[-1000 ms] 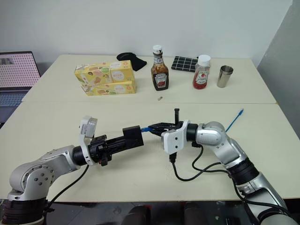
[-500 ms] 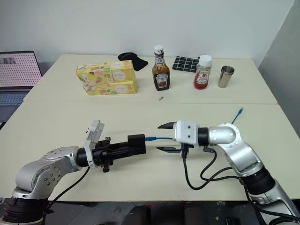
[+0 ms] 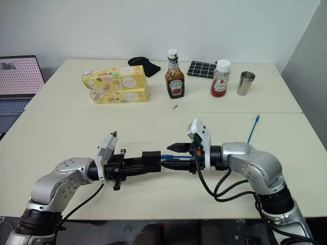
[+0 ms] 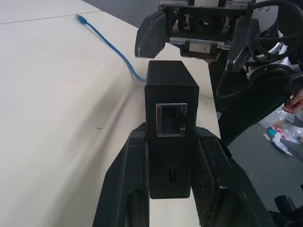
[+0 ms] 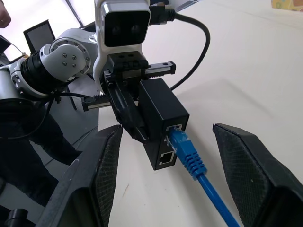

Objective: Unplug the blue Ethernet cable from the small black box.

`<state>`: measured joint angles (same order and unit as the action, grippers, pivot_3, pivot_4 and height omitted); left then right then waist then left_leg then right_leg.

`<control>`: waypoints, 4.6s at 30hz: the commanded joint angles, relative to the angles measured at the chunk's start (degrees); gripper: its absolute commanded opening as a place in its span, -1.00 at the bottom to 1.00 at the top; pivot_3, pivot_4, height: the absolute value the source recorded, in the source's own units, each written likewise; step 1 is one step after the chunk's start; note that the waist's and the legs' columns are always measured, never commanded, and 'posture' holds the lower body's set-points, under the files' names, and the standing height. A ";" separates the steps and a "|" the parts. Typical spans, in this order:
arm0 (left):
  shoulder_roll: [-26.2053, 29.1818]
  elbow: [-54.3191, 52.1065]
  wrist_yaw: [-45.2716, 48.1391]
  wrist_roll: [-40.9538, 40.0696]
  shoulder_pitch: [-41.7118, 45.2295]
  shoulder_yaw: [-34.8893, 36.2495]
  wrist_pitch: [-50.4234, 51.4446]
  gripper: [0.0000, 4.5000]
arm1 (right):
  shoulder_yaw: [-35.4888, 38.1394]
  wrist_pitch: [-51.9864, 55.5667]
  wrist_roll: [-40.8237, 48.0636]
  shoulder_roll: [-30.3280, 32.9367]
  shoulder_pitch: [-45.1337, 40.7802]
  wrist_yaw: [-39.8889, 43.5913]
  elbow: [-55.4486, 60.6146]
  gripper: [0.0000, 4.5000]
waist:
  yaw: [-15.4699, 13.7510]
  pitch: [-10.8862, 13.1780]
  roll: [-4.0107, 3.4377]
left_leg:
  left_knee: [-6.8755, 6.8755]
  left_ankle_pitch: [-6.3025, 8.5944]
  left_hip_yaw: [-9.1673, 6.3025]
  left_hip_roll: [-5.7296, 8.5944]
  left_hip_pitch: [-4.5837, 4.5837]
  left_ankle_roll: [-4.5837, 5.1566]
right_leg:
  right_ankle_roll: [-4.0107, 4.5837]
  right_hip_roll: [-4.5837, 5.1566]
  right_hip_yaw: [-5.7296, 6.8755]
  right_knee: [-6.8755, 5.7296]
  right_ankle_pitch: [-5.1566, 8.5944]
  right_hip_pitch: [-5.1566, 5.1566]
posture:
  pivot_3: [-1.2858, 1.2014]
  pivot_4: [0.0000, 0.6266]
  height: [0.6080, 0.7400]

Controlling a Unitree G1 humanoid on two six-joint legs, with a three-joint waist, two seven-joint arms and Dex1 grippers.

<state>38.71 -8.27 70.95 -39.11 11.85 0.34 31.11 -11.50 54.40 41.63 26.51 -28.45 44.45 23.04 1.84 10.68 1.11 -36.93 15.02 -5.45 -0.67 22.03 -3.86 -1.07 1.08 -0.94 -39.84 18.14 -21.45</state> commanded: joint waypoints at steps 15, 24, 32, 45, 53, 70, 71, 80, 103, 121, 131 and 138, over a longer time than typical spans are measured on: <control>-0.05 -2.34 0.14 -0.32 -0.95 0.57 -0.70 -0.65 | -2.05 -1.45 -2.38 0.57 -2.75 3.83 -2.43 0.27 | 0.00 0.00 0.00 | 0.00 0.00 -0.01 0.00 0.00 0.00 | 0.00 -0.01 0.01 0.01 0.00 0.00 | 0.03 -0.52 1.00; -0.31 -2.75 0.08 -0.44 -1.34 0.53 -0.83 -0.65 | -3.19 -2.28 -4.02 1.28 -3.26 5.67 -2.89 -0.62 | 0.01 0.00 0.00 | 0.01 0.00 0.00 0.00 0.00 0.00 | 0.00 -0.01 0.02 0.01 0.00 -0.01 | 0.03 -0.52 1.00; -0.88 -3.30 -0.34 -0.90 -1.21 0.40 -0.45 -0.65 | -4.09 -3.39 -5.34 1.99 -4.02 7.52 -3.31 -0.99 | 0.00 0.00 0.00 | 0.01 0.00 -0.01 0.00 0.00 0.00 | 0.00 -0.02 0.02 0.02 0.00 0.00 | 0.03 -0.52 1.00; -0.49 -3.70 0.10 -0.63 -1.68 0.68 -0.75 -0.65 | -4.29 -5.16 -7.75 6.43 -4.51 13.45 -5.74 -0.99 | 0.00 0.00 0.00 | 0.01 0.00 -0.01 0.00 0.01 0.00 | 0.00 -0.01 0.03 0.04 0.00 0.00 | 0.03 -0.52 1.00; 0.29 -3.68 -0.25 -0.59 -2.14 1.40 -0.72 -0.65 | -2.64 -5.67 -7.12 8.85 -4.02 14.74 -6.13 -0.99 | 0.01 0.00 0.00 | 0.02 0.00 -0.01 0.00 0.01 0.00 | 0.00 -0.01 0.02 0.07 0.00 0.01 | 0.03 -0.52 1.00; 0.18 -3.35 1.02 0.39 -2.26 -0.17 -1.97 -0.65 | 1.28 -0.39 -0.50 4.90 -5.02 11.17 -3.28 -0.08 | -0.02 0.01 -0.01 | 0.02 0.00 -0.02 0.00 0.03 0.00 | 0.00 -0.01 0.03 0.09 0.00 0.01 | 0.03 -0.52 1.00; 0.09 -3.13 1.21 0.52 -2.29 -0.25 -2.23 -0.65 | 1.23 -0.07 -0.36 5.06 -4.80 11.10 -3.04 0.00 | -0.02 0.01 -0.01 | 0.03 0.00 -0.01 0.00 0.03 0.00 | 0.00 -0.01 0.02 0.09 0.00 0.01 | 0.03 -0.52 1.00; -0.39 -2.04 2.12 0.87 -1.64 -0.42 -3.05 -0.65 | -2.02 0.10 -2.65 3.55 -3.33 7.61 -1.36 0.21 | -0.01 0.01 -0.01 | 0.03 0.00 -0.01 0.00 0.03 0.00 | 0.00 -0.01 0.03 0.10 0.00 0.00 | 0.03 -0.52 1.00; -0.80 -2.57 1.79 0.79 -1.87 -0.47 -3.35 -0.65 | -3.84 1.04 -1.58 3.36 -3.85 7.44 -2.43 -0.09 | -0.01 0.01 -0.02 | 0.04 0.00 -0.03 0.00 0.03 0.00 | 0.00 -0.01 0.04 0.10 0.00 0.00 | 0.03 -0.52 1.00; -0.74 -3.05 1.65 0.67 -1.91 -0.58 -3.05 -0.65 | -2.84 1.82 -1.04 3.09 -4.33 8.27 -4.70 -0.17 | -0.01 0.01 -0.02 | 0.04 0.00 -0.03 0.00 0.03 0.00 | 0.00 -0.01 0.04 0.10 0.00 0.00 | 0.03 -0.52 1.00; -0.16 -3.82 2.37 0.67 -2.54 -0.80 -2.95 -0.65 | -3.19 1.68 -1.41 3.55 -4.42 9.48 -4.71 -0.99 | -0.01 0.01 -0.02 | 0.04 0.00 -0.02 0.01 0.03 0.00 | 0.00 -0.02 0.04 0.11 0.00 0.00 | 0.03 -0.52 1.00; 0.97 -3.90 4.40 1.17 -3.16 -1.13 -3.40 -0.65 | -3.59 1.91 -1.62 4.42 -5.06 11.53 -5.13 -0.99 | -0.01 0.01 -0.02 | 0.04 0.00 -0.02 0.01 0.03 0.00 | 0.00 -0.02 0.04 0.11 0.00 0.00 | 0.03 -0.52 1.00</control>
<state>38.77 -10.40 74.23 -37.91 9.20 -0.67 28.33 -16.06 56.38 39.51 30.35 -32.21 55.25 17.49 1.83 10.69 1.09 -36.88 15.02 -5.47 -0.67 22.06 -3.86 -1.08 1.06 -0.90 -39.72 18.15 -21.45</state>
